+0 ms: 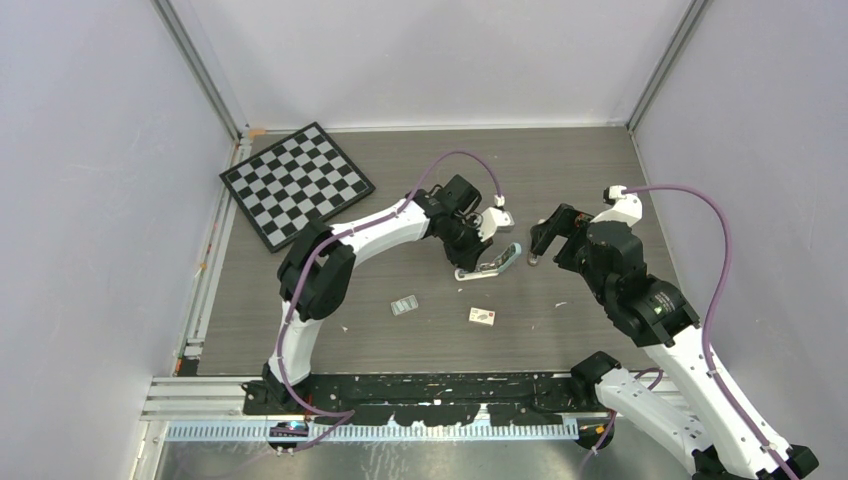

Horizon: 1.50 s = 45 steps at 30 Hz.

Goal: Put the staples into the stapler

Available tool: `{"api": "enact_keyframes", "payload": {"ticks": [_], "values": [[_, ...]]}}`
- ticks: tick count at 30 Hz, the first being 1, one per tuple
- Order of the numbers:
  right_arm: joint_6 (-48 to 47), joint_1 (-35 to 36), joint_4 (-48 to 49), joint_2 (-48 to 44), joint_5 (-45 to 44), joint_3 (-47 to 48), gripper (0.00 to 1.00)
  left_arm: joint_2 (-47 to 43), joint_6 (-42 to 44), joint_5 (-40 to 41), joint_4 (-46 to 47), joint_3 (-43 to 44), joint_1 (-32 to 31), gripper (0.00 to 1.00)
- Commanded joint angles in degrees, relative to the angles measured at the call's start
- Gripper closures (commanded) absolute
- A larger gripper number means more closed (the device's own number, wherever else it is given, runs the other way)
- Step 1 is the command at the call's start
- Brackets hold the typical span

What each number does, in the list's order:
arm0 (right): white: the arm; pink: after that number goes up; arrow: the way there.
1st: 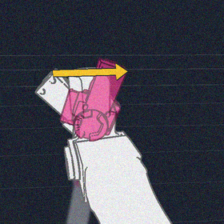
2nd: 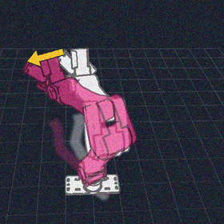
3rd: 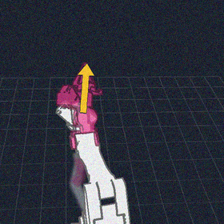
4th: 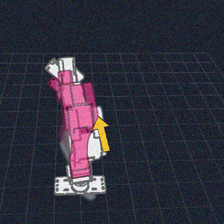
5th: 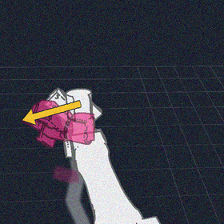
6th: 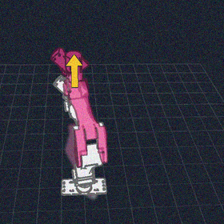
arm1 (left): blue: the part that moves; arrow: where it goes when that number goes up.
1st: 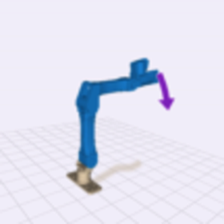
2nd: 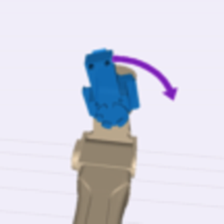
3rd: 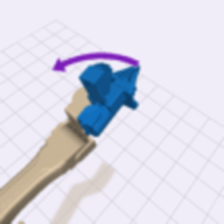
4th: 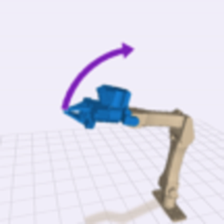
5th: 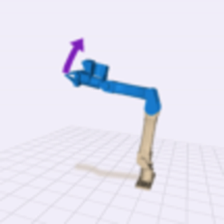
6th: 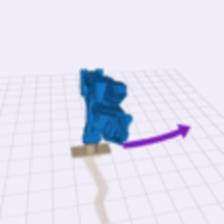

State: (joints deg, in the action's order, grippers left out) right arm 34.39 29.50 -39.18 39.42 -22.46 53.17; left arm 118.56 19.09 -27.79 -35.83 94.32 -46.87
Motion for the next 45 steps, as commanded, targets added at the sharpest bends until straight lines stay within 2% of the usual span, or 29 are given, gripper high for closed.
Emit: {"api": "enact_keyframes", "payload": {"ticks": [1,45], "values": [[0.15,-0.15,1.30,0.20,-1.18,1.86,0.00,0.34,2.13,1.40,-1.45,1.47,-0.35,0.84],[0.06,-0.16,1.81,0.66,-0.84,1.56,0.01,1.89,5.92,3.40,-4.16,4.21,-0.41,0.85]]}}
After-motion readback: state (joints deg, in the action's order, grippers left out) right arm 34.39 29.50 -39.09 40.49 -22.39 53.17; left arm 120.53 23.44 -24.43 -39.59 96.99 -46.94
